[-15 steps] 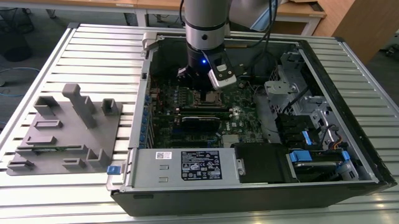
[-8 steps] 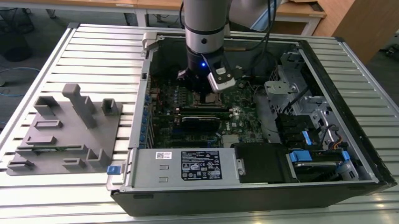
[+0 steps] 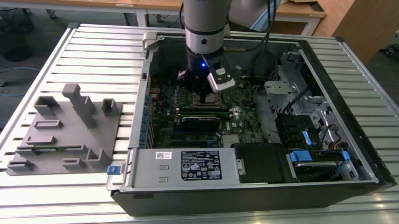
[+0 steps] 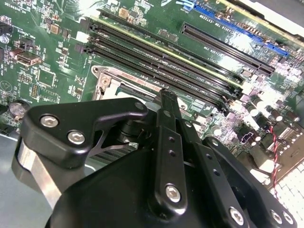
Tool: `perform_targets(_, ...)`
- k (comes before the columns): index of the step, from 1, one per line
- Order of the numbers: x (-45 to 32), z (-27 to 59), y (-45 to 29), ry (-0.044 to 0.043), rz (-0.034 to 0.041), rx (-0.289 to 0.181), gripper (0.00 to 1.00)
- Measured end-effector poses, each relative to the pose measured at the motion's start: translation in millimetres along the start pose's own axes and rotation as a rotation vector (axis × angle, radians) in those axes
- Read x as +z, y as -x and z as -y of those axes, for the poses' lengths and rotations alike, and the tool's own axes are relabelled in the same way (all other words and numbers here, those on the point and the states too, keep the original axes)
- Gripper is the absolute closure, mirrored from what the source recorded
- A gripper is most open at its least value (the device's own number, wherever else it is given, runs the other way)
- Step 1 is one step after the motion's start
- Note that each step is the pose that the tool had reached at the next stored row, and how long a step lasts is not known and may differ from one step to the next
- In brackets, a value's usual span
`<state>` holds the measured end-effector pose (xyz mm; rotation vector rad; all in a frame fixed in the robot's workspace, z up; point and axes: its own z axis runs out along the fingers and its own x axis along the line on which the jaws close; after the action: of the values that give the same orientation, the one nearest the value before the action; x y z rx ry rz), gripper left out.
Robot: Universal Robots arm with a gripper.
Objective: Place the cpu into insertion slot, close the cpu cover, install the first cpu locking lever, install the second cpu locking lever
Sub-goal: 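Install the second cpu locking lever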
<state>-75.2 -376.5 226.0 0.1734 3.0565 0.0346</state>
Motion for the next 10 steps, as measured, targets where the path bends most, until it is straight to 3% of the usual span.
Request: perform_targets(10,8.3,0.8,-5.5,0.0000,0.0000,0.000,0.89)
